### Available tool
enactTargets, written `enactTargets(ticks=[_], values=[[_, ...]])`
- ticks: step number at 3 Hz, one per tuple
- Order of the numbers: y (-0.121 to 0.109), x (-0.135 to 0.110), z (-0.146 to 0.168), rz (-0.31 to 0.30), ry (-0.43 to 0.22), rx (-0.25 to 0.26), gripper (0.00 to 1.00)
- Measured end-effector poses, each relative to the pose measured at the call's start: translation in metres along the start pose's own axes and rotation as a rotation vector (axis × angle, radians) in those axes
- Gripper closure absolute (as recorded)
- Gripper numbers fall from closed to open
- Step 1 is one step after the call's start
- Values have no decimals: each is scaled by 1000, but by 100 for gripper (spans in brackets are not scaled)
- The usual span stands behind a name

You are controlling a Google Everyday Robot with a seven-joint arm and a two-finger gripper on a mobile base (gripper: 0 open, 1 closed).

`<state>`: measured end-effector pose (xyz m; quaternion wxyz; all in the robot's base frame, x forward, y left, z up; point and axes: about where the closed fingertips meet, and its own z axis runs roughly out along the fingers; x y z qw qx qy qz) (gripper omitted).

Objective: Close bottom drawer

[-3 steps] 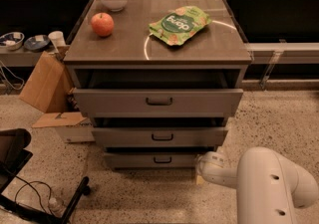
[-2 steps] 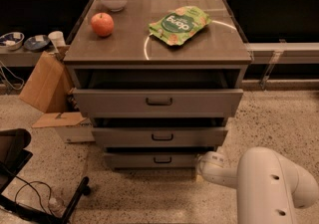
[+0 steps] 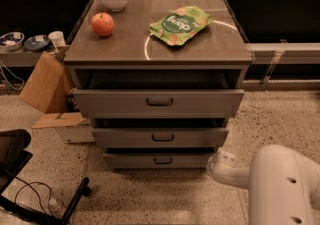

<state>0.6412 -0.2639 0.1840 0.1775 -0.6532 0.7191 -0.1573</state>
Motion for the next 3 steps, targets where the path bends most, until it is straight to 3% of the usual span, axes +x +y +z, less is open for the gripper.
enactTargets(ticks=[1, 2, 3], values=[[0, 52, -74, -71, 80, -68, 83], [19, 93, -159, -92, 157, -158, 100], [49, 123, -238, -121, 193, -237, 100]])
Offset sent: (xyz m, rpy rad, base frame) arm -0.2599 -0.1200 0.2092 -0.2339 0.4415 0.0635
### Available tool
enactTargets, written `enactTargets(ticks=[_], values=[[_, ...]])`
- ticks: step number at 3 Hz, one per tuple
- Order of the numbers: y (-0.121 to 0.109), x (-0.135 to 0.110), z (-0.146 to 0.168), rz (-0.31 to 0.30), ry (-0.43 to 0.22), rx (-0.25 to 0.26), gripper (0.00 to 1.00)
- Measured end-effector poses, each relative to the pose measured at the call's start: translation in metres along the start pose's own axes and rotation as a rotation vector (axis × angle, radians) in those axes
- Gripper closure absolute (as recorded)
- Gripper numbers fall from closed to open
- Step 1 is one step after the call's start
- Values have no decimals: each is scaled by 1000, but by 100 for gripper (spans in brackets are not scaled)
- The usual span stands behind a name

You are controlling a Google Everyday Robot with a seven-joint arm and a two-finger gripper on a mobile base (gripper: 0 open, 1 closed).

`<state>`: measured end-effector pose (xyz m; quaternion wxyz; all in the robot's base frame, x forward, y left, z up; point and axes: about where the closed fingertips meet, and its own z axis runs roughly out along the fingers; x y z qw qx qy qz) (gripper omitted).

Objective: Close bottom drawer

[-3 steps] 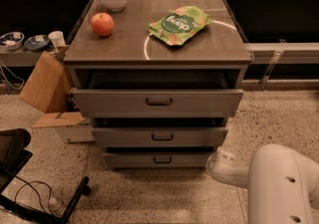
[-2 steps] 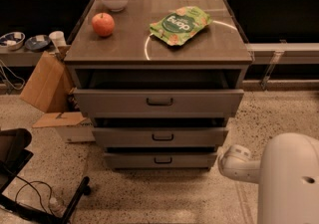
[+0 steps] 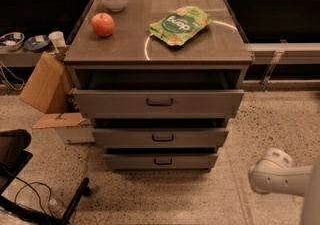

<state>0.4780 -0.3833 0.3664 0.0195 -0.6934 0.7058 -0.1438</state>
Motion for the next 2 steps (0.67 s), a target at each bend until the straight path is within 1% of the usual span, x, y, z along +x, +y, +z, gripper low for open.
enactTargets(ticks=[1, 2], values=[[51, 29, -63, 9, 32, -57, 100], [85, 36, -114, 20, 94, -59, 100]])
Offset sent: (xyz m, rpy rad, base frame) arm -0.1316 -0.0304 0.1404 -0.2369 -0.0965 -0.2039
